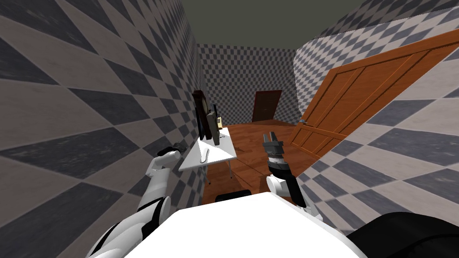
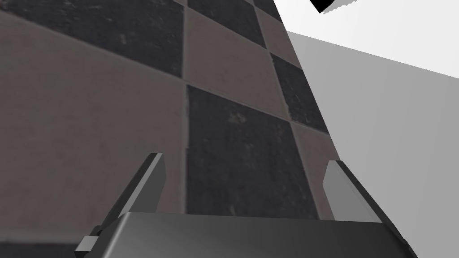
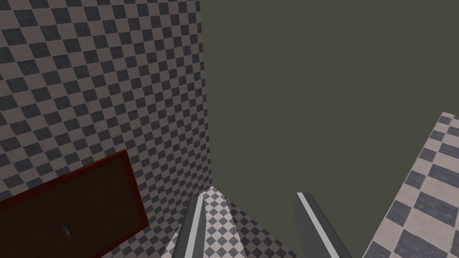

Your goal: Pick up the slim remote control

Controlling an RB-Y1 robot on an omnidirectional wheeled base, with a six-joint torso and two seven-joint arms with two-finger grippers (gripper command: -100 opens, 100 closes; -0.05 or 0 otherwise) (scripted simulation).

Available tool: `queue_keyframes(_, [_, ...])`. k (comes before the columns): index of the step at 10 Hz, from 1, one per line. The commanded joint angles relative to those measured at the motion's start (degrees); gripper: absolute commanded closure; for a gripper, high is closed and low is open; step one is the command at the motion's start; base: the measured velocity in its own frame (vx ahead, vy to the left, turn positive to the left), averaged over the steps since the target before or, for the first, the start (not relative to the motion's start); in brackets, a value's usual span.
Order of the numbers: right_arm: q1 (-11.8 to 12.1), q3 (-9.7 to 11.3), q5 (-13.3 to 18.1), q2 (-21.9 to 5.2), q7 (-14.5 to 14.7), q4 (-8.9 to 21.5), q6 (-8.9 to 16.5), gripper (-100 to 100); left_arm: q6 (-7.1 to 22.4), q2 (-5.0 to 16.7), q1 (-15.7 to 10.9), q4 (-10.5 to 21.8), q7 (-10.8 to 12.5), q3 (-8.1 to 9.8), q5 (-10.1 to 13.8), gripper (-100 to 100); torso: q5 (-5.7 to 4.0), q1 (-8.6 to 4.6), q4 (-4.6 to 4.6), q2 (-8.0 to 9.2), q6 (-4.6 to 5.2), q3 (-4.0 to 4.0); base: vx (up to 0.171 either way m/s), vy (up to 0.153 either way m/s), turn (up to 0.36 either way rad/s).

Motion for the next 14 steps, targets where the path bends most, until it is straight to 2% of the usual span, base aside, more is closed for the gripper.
queue_keyframes(1, [0.0,0.0,0.0,0.0,0.0,0.0,0.0,0,2.86,1.06,-2.65,2.86,2.28,0.7,0.46,-100,0.0,0.0,0.0,0.0,0.0,0.0,0.031,-0.071,0.028])
queue_keyframes(2, [0.0,0.0,0.0,0.0,0.0,0.0,0.0,0,4.59,1.06,-2.65,4.07,2.28,0.7,0.46,-100,-0.02,-0.07,-0.01,-0.07,0.01,-0.03,0.029,-0.058,0.015])
queue_keyframes(3, [0.0,0.0,0.0,0.0,0.0,0.0,0.0,0,6.39,2.02,-4.98,5.78,4.26,1.21,0.8,-100,-0.01,-0.04,-0.02,-0.07,0.01,-0.04,0.038,-0.06,0.014])
queue_keyframes(4, [0.0,0.0,0.0,0.0,0.0,0.0,0.0,0,8.12,2.02,-4.98,7.33,4.26,1.21,0.8,-100,-0.02,-0.05,-0.02,-0.11,0.01,-0.06,0.029,-0.059,0.01])
queue_keyframes(5, [0.0,0.0,0.0,0.0,0.0,0.0,0.0,0,9.59,2.99,-7.22,9.36,6.25,1.63,1.12,-100,0.0,-0.03,-0.03,-0.09,0.01,-0.06,0.027,-0.078,0.017])
queue_keyframes(6, [0.0,0.0,0.0,0.0,0.0,0.0,0.0,0,11.1,2.99,-7.22,11.04,6.25,1.63,1.12,-100,-0.02,-0.1,-0.02,-0.09,0.01,-0.05,0.025,-0.061,0.009])
queue_keyframes(7, [0.0,0.0,0.0,0.0,0.0,0.0,0.0,0,11.46,2.99,-7.22,11.04,6.25,1.63,1.12,-100,-0.01,-0.04,-0.02,-0.06,0.0,-0.04,0.015,-0.025,0.0])
queue_keyframes(8, [0.0,0.0,0.0,0.0,0.0,0.0,0.0,0,13.91,3.94,-9.38,13.53,8.23,1.96,1.4,-100,0.01,0.07,-0.01,-0.03,0.0,-0.02,0.04,-0.055,0.007])
queue_keyframes(9, [0.0,0.0,0.0,0.0,0.0,0.0,0.0,0,14.68,3.94,-9.38,14.53,8.23,1.96,1.4,-100,0.0,-0.01,-0.02,-0.11,0.01,-0.06,0.037,-0.058,0.009])
queue_keyframes(10, [0.0,0.0,0.0,0.0,0.0,0.0,0.0,0,16.63,4.9,-11.45,17.0,10.2,2.21,1.65,-100,0.0,-0.02,-0.03,-0.1,0.01,-0.06,0.024,-0.077,0.009])
queue_keyframes(12, [0.0,0.0,0.0,0.0,0.0,0.0,0.0,0,17.78,4.9,-11.45,18.01,10.2,2.21,1.65,-100,-0.02,-0.07,-0.02,-0.06,0.0,-0.04,0.023,-0.05,0.005])
queue_keyframes(13, [0.0,0.0,0.0,0.0,0.0,0.0,0.0,0,20.75,5.87,-13.41,19.93,12.14,2.38,1.86,-100,0.0,0.05,-0.01,-0.04,0.0,-0.03,0.041,-0.055,-0.001])
queue_keyframes(14, [0.0,0.0,0.0,0.0,0.0,0.0,0.0,0,20.75,5.87,-13.41,21.46,12.14,2.38,1.86,-100,-0.01,-0.02,-0.02,-0.1,0.01,-0.06,0.036,-0.058,0.007])
